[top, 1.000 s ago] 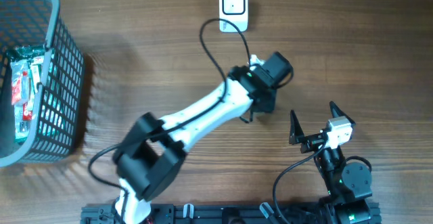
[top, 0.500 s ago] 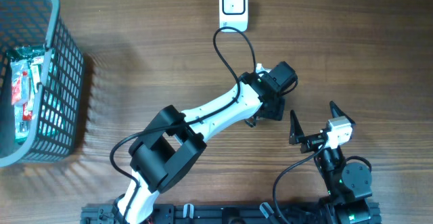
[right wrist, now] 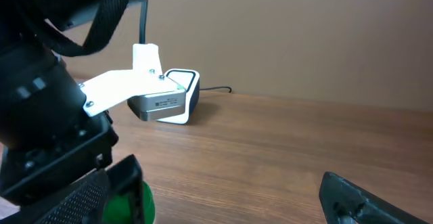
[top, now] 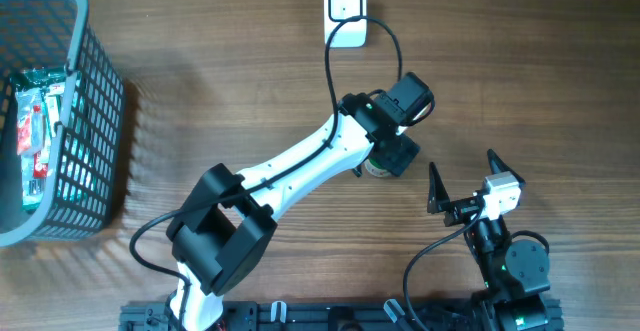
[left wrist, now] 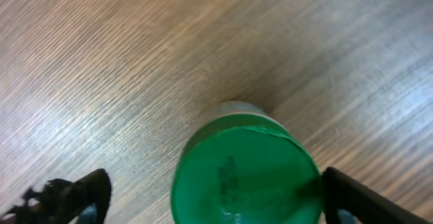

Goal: Scan the item barcode
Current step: 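Carry the bottle toward the scanner and set it upright on the table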

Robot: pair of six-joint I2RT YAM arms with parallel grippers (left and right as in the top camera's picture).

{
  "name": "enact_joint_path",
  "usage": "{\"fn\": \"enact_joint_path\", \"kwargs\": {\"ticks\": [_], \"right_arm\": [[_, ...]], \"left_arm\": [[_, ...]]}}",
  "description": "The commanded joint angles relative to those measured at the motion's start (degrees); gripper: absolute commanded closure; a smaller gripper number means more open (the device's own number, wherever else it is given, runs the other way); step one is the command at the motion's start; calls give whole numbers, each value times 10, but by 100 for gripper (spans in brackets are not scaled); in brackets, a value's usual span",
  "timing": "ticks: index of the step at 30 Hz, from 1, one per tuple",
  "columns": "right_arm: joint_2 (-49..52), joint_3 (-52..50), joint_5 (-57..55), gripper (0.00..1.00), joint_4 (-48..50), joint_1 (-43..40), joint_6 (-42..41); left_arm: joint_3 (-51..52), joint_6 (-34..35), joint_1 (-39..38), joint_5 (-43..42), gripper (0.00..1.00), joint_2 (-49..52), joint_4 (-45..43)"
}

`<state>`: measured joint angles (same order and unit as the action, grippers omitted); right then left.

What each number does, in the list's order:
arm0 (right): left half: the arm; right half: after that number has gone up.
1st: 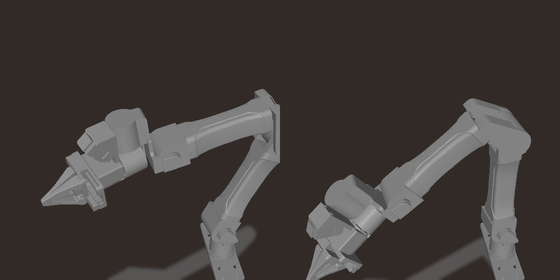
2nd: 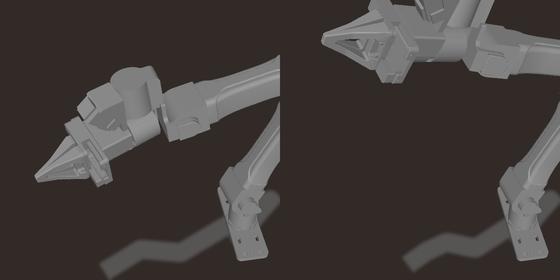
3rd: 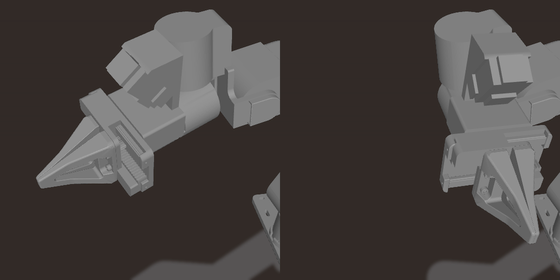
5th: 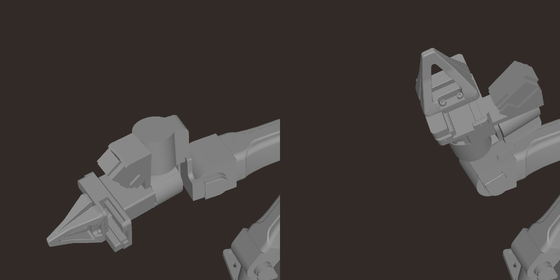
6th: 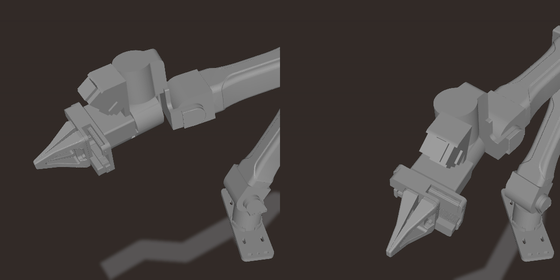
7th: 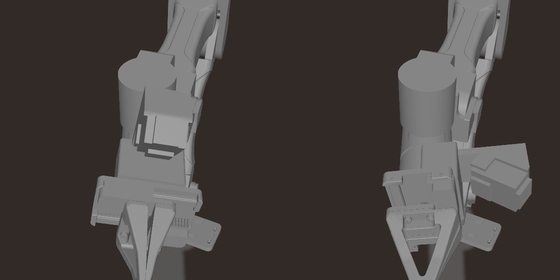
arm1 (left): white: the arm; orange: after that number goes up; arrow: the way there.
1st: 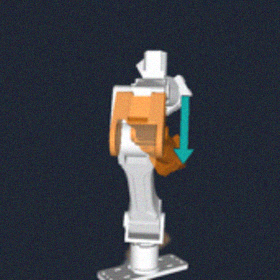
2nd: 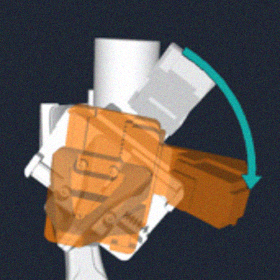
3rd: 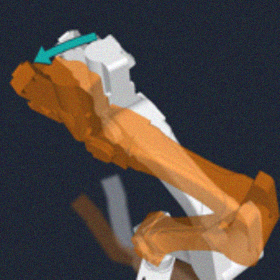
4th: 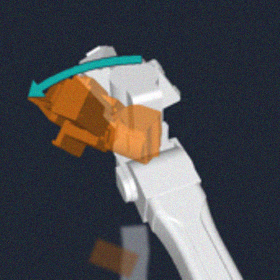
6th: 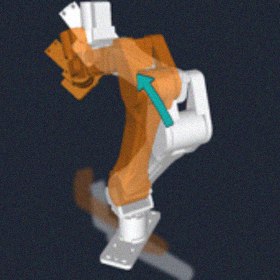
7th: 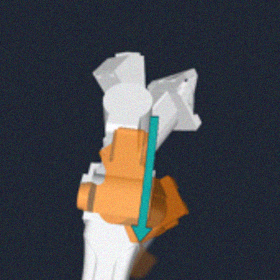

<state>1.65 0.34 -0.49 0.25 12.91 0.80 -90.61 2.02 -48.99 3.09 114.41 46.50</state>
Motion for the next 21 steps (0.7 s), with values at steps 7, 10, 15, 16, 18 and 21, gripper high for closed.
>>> {"fn": "enact_joint_path", "kwargs": {"ticks": [7,10,15,16,18,21], "right_arm": [[1,0,-10,0,3,-2,7],[1,0,-10,0,3,-2,7],[1,0,-10,0,3,-2,7],[1,0,-10,0,3,-2,7],[1,0,-10,0,3,-2,7],[1,0,-10,0,3,-2,7]], "left_arm": [[10,-73,2,-43,12,-8,9],[17,-78,2,-43,14,-5,8],[34,-78,0,-44,17,0,-9],[41,-78,0,-44,17,0,-22],[52,-78,0,-44,17,1,-42],[61,-78,0,-50,17,1,-61]]}}
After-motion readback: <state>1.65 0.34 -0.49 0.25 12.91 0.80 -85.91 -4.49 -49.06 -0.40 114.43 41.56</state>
